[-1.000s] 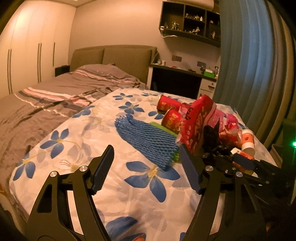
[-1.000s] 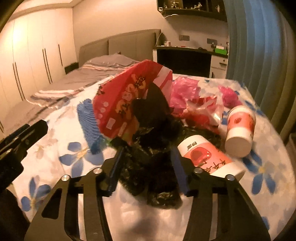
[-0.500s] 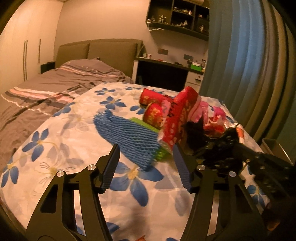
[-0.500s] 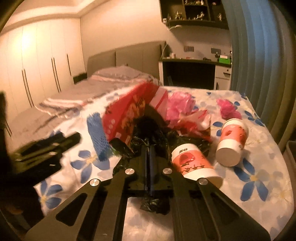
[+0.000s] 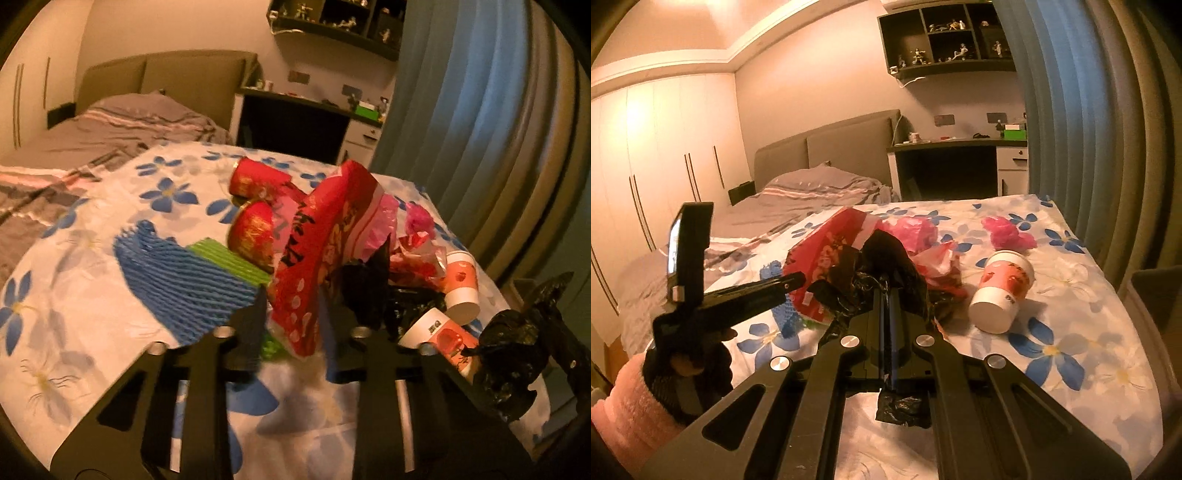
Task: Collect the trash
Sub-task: 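Grasp the red snack bag with the left tool while right holds black bag, then carry both bags over the brown bin and open both tools to drop them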
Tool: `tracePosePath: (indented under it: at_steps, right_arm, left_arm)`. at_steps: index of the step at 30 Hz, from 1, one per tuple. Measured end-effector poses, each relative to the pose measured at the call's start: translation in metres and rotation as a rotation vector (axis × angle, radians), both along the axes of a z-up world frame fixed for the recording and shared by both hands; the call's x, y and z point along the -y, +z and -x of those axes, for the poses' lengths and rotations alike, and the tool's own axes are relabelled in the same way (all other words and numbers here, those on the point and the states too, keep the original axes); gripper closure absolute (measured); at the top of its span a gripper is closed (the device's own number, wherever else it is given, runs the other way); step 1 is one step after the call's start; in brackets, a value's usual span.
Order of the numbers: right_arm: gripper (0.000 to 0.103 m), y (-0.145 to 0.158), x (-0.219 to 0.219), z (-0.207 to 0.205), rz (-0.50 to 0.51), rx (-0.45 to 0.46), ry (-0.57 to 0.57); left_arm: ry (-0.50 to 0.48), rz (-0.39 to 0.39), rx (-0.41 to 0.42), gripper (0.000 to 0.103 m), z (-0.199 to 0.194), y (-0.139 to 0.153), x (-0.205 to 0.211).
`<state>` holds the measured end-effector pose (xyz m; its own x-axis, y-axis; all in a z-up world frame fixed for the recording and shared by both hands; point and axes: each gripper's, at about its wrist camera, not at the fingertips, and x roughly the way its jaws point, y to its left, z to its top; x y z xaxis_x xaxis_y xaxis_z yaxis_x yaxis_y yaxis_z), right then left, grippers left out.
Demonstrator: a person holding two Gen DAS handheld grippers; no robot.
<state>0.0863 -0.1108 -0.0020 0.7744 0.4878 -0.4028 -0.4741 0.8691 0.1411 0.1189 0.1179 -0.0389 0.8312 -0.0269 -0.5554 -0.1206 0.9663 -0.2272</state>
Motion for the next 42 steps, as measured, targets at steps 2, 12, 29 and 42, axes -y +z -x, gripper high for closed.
tracePosePath:
  at_steps: [2, 12, 29, 42]
  right_arm:
    - [0.1, 0.001, 0.004, 0.0, -0.005, 0.0, -0.007]
    - [0.1, 0.01, 0.027, 0.009, -0.042, 0.029, -0.053]
    - [0.1, 0.033, 0.109, 0.032, -0.074, 0.129, -0.271]
    - [0.1, 0.039, 0.208, 0.037, -0.024, 0.2, -0.518]
  left_arm:
    - [-0.008, 0.01, 0.003, 0.098, 0.0, 0.0, 0.002]
    - [-0.01, -0.008, 0.172, 0.103, 0.047, 0.049, 0.014]
    - [-0.229, -0.104, 0.318, 0.103, 0.078, 0.09, 0.133]
    - [-0.439, -0.086, 0.296, 0.103, 0.039, 0.079, 0.255]
